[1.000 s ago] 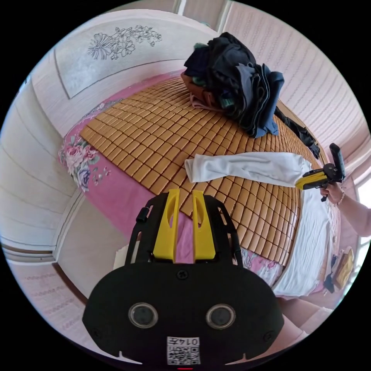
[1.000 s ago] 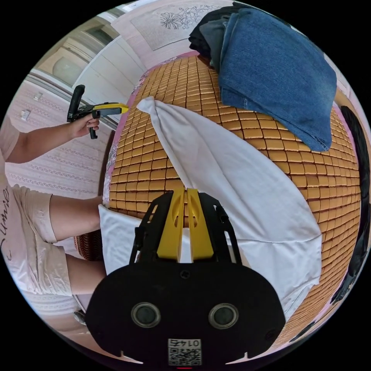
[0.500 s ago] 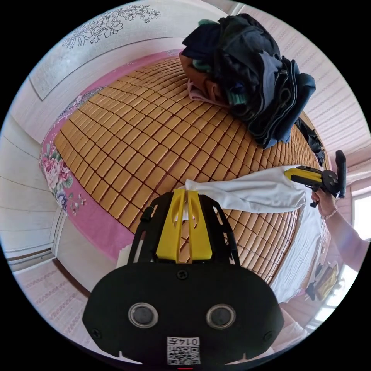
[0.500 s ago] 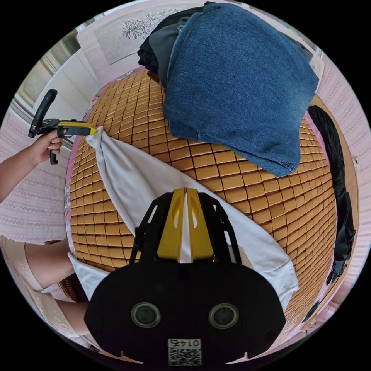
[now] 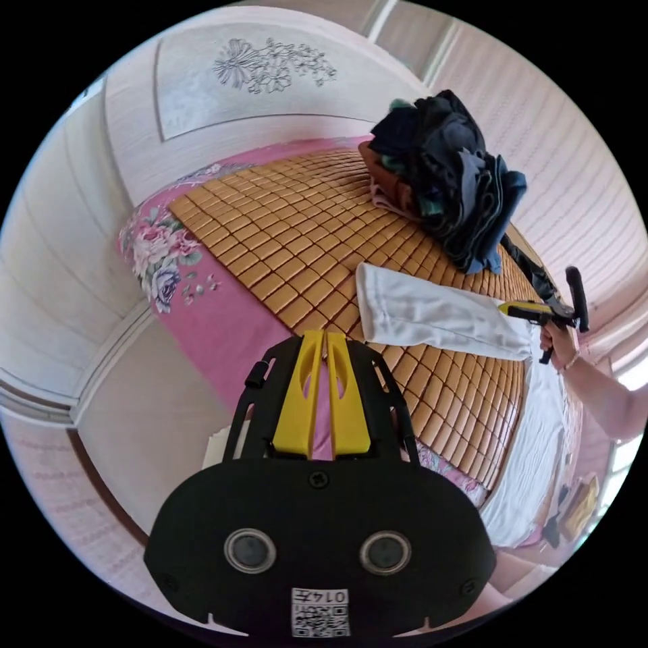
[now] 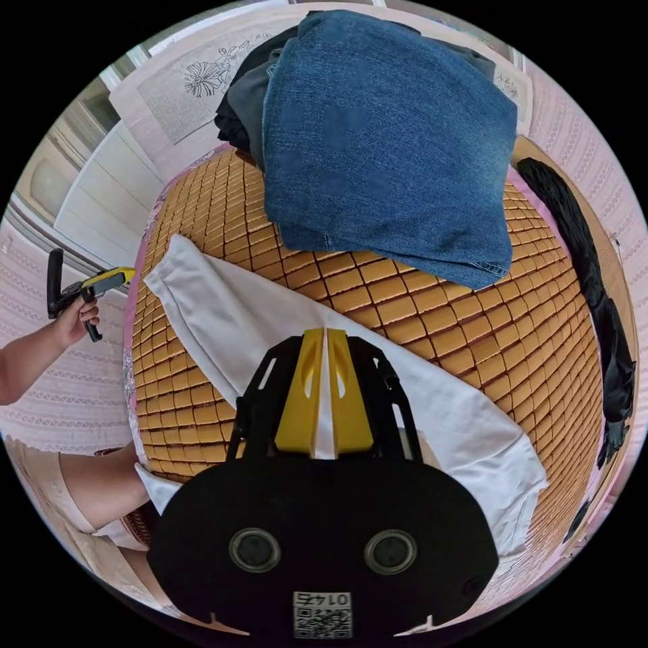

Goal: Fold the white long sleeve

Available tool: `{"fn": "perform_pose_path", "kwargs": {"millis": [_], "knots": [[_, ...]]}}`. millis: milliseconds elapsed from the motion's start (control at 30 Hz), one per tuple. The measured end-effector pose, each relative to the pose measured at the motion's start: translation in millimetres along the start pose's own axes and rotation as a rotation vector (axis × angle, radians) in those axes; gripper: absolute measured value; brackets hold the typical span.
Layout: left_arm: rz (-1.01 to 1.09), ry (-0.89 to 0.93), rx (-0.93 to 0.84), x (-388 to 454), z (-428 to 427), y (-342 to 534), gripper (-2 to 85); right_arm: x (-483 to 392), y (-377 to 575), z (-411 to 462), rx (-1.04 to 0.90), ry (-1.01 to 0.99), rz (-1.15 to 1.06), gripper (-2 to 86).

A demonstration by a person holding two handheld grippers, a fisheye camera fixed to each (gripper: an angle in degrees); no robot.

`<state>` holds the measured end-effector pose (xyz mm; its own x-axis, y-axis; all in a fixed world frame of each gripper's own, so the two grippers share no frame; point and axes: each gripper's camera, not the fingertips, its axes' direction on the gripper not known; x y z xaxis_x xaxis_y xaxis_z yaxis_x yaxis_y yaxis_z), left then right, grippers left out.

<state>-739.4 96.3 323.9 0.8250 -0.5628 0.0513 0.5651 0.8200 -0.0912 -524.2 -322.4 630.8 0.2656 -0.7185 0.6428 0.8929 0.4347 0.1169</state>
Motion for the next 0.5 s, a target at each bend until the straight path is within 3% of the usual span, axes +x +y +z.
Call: {"fn": "perform_pose_path", "kwargs": {"millis": [200, 333, 500], "knots": [[0.027, 0.127, -0.128, 42.0, 25.1, -45.1, 1.9, -25.6, 16.0, -13.6, 0.03, 0.02, -0.079, 0.9], [0.128, 0.012, -0.283, 71.7, 58.3, -50.2, 0.7, -27.4, -8.3, -2.5, 0.019, -0.044, -0.084, 4.1], [0.185, -0.059, -0.268, 77.6, 51.7, -48.9, -0.9, -25.0, -10.1, 14.0, -0.021, -0.039, -0.117, 0.1]]}}
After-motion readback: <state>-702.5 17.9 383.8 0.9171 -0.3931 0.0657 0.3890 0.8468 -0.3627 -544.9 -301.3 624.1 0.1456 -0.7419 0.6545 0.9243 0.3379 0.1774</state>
